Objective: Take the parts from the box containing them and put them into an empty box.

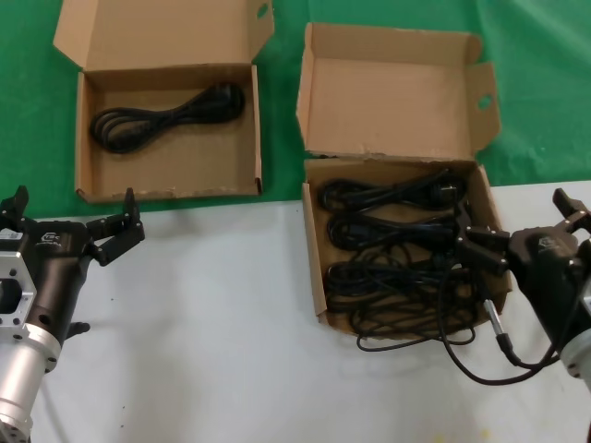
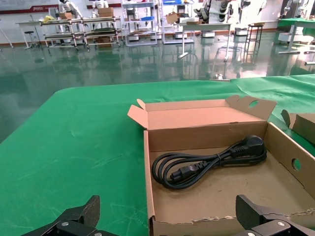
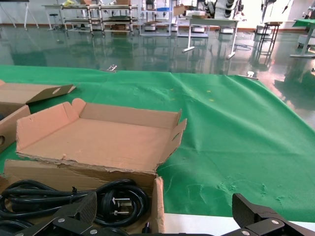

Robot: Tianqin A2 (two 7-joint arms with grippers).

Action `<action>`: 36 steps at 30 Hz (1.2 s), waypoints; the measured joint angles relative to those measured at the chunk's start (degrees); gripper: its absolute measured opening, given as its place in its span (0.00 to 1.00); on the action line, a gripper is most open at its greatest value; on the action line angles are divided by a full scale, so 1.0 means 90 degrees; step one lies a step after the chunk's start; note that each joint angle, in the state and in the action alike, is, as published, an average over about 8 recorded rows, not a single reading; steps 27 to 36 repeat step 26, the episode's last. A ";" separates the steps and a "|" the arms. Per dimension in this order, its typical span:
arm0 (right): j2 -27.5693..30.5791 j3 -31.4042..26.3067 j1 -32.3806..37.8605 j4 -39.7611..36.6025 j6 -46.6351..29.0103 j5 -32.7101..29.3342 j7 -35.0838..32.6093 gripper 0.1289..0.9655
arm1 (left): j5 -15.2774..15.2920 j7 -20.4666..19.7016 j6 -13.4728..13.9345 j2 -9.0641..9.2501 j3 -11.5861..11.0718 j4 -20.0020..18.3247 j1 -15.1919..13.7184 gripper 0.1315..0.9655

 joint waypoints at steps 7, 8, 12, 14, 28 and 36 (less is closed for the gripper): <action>0.0000 0.0000 0.0000 0.0000 0.0000 0.0000 0.0000 1.00 | 0.0000 0.0000 0.0000 0.0000 0.0000 0.0000 0.0000 1.00; 0.0000 0.0000 0.0000 0.0000 0.0000 0.0000 0.0000 1.00 | 0.0000 0.0000 0.0000 0.0000 0.0000 0.0000 0.0000 1.00; 0.0000 0.0000 0.0000 0.0000 0.0000 0.0000 0.0000 1.00 | 0.0000 0.0000 0.0000 0.0000 0.0000 0.0000 0.0000 1.00; 0.0000 0.0000 0.0000 0.0000 0.0000 0.0000 0.0000 1.00 | 0.0000 0.0000 0.0000 0.0000 0.0000 0.0000 0.0000 1.00; 0.0000 0.0000 0.0000 0.0000 0.0000 0.0000 0.0000 1.00 | 0.0000 0.0000 0.0000 0.0000 0.0000 0.0000 0.0000 1.00; 0.0000 0.0000 0.0000 0.0000 0.0000 0.0000 0.0000 1.00 | 0.0000 0.0000 0.0000 0.0000 0.0000 0.0000 0.0000 1.00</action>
